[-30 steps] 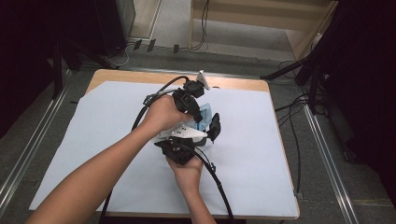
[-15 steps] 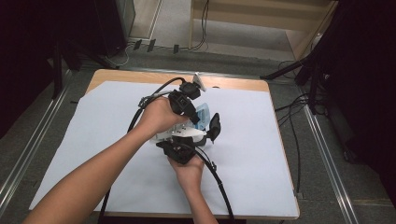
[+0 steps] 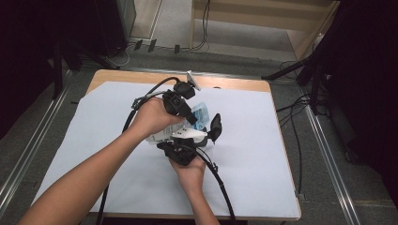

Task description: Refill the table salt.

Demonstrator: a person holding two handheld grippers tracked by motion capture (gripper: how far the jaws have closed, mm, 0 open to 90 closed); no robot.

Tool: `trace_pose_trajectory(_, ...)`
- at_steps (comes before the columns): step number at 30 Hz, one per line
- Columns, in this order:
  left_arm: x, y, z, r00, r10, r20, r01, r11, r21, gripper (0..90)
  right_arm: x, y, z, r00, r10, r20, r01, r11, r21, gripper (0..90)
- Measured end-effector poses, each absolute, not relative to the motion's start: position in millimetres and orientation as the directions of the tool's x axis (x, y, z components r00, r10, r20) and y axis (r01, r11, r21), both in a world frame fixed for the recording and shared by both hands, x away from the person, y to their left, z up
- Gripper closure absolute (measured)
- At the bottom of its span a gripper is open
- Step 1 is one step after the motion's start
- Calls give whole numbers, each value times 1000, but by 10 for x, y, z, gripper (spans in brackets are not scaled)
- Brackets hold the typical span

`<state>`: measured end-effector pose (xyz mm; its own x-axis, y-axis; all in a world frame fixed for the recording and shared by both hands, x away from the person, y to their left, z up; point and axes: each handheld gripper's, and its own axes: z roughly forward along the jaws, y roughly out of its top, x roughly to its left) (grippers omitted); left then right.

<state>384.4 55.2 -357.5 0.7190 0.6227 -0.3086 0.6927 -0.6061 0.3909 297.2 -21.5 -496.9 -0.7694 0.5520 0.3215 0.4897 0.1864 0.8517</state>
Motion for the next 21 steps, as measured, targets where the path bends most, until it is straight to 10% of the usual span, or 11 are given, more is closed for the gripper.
trace_pose_trajectory(21,3778,628,-3491,706,616,-350,707,-582,402,900,2981,-197,-4973,-770,571,285,455,179,872,900)
